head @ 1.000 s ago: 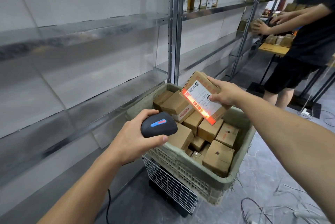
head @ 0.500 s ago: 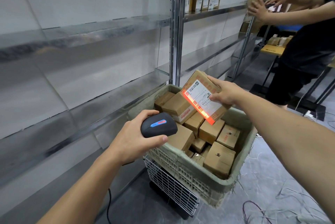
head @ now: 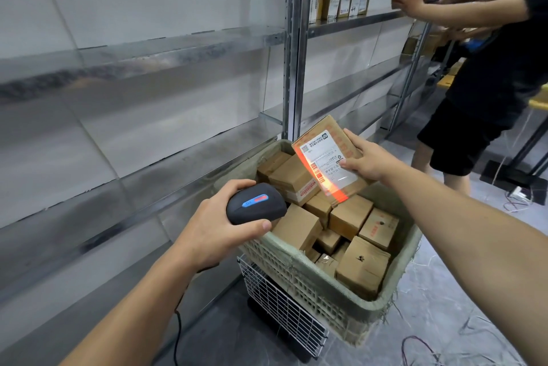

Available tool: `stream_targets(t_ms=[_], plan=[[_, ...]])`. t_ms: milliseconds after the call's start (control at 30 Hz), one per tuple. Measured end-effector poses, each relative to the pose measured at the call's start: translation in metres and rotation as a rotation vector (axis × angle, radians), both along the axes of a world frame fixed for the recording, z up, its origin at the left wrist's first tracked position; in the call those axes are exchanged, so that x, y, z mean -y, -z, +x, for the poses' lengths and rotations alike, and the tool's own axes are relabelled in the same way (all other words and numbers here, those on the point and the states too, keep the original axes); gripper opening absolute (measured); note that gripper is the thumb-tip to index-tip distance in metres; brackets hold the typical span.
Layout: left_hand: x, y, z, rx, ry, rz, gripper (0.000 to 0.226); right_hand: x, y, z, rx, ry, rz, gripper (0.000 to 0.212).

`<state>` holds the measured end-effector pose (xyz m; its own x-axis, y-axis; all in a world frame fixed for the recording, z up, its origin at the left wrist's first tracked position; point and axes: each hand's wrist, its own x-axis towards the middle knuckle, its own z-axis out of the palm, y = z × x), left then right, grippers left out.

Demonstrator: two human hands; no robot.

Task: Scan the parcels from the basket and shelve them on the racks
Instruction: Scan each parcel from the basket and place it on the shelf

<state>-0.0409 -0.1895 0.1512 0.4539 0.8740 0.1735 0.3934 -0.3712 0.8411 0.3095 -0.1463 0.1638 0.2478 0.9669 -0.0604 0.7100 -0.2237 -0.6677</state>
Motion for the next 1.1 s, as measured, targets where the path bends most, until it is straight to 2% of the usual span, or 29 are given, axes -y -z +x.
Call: stream_targets(t_ms=[400,567,733,1100], plan=[[0.0,0.006,-0.002,0.138,-0.093,-0.074,0.07,0.005,0.031,-0.014,-0.431,0.072,0.138,0.084],[0.006,0.001,0.001,0.202,-0.118,-0.116,0.067,0.006,0.033,-0.026,-0.479,0.073,0.178,0.084],[0.011,-0.003,0.005,0.274,-0.157,-0.16,0.054,0.006,0.038,-0.034,-0.553,0.077,0.241,0.081],[0.016,-0.001,0.001,0.316,-0.195,-0.17,0.063,0.005,0.05,-0.045,-0.716,0.119,0.247,0.072]])
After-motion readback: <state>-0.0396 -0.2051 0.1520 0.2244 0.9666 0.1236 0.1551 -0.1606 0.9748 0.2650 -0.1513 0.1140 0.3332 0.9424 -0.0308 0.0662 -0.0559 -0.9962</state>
